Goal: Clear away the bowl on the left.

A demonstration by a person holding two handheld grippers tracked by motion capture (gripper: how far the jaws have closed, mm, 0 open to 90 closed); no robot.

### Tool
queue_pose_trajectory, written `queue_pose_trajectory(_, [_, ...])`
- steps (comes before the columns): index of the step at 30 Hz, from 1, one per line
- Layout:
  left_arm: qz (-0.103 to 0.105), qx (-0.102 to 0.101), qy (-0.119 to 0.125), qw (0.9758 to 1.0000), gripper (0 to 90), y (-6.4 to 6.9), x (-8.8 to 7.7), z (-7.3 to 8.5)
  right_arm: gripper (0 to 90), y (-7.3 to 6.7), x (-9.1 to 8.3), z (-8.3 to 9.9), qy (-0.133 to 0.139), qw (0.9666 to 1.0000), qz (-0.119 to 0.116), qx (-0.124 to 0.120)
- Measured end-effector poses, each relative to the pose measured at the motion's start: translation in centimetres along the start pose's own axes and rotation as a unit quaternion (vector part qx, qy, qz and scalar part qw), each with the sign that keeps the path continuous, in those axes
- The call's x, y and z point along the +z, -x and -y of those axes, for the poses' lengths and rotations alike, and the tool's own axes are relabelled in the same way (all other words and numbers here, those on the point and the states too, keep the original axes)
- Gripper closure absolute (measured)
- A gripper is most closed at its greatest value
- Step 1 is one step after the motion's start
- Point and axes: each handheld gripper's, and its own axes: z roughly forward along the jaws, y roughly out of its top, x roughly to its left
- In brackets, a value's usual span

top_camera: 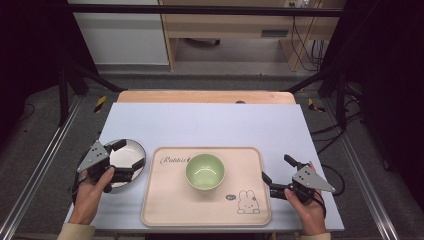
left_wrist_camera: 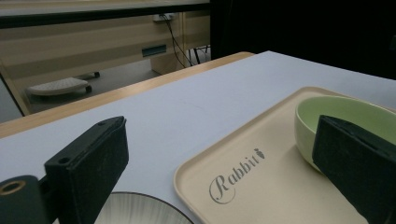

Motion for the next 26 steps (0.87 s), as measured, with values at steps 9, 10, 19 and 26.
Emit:
queue_pose_trajectory(9, [0.027, -0.001, -0.002, 0.9996, 3.5, 0.5, -0.1, 0.6, 5.5, 0.0, 0.0, 0.0, 0.000, 1.0000, -0.001, -0.001])
queue_pose_trajectory(10, [0.028, -0.003, -0.002, 0.9996, 3.5, 0.7, 0.0, 0.6, 5.5, 0.0, 0.0, 0.0, 0.000, 1.0000, -0.001, -0.001])
queue_pose_trajectory(19, [0.032, -0.010, -0.012, 0.9994, 3.5, 1.5, 0.1, 1.8, 5.5, -0.1, 0.1, 0.0, -0.002, 1.0000, -0.004, -0.004])
queue_pose_trajectory(26, [0.029, -0.004, -0.025, 0.9993, 3.6, 1.5, 0.5, 2.2, 5.5, -0.1, 0.0, -0.1, -0.001, 1.0000, -0.004, -0.005])
